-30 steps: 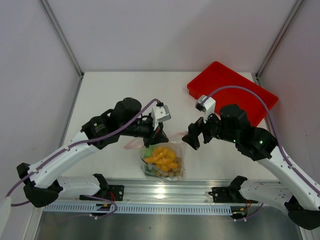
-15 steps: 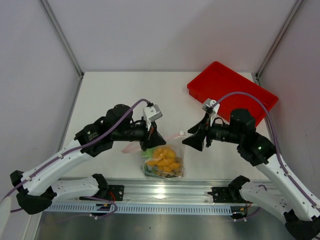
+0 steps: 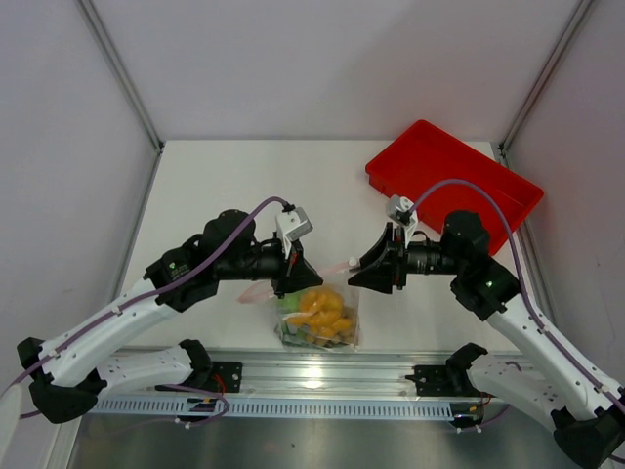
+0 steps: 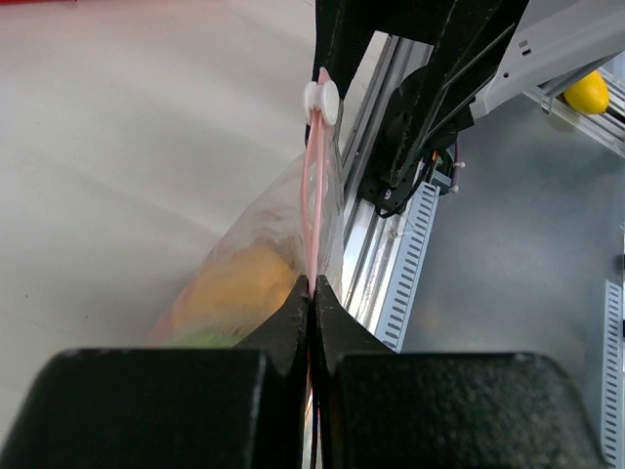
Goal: Place the food in the zip-top bag and seal the zipper
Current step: Zip the zipper food storage bag at the center of the board.
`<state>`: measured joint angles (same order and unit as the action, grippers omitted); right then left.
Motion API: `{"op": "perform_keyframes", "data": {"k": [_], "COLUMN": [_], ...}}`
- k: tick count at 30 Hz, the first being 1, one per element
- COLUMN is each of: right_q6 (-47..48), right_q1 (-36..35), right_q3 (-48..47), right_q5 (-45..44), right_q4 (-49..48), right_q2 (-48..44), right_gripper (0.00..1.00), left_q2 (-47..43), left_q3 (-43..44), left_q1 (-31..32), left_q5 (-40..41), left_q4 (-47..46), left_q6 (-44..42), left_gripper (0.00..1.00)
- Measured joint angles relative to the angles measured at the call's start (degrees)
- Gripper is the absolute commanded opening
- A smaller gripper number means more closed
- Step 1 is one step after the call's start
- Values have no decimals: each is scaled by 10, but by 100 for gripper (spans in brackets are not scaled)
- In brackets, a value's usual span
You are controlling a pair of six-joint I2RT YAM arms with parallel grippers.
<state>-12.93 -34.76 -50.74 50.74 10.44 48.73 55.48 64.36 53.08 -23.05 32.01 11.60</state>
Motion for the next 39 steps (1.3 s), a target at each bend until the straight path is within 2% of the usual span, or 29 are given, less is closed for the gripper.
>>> {"op": "perform_keyframes", "data": {"k": [2, 8, 10, 15, 21, 35, 36, 39], "right_q6": [-6, -19, -22, -41, -56, -115, -115, -114], "right_q1": [0, 1, 1, -4, -37, -99, -102, -108], "right_q3": [2, 13, 17, 32, 38, 40, 42, 50], "right_q5": [11, 30, 32, 34, 16, -146, -154, -161], "right_q4": [-14, -40, -47, -73, -88, -100, -101, -108], "right_q2": [5, 21, 21, 22, 37, 8, 4, -3], "right_gripper": [30, 30, 19, 0, 0, 0, 0, 0], "left_q2": [0, -3, -6, -19, -29, -70, -71, -77], "left_q3": [-1, -7, -11, -22, -28, -39, -40, -44], "left_q1": [0, 0, 0, 0, 0, 0, 0, 0], "left_q5": [0, 5, 5, 6, 6, 6, 6, 7], "left_q4": [-2, -6, -7, -10, -7, -4, -4, -6], "left_q6": [0, 0, 0, 5, 10, 19, 19, 19], "left_gripper": [1, 1, 1, 1, 1, 2, 3, 18]}}
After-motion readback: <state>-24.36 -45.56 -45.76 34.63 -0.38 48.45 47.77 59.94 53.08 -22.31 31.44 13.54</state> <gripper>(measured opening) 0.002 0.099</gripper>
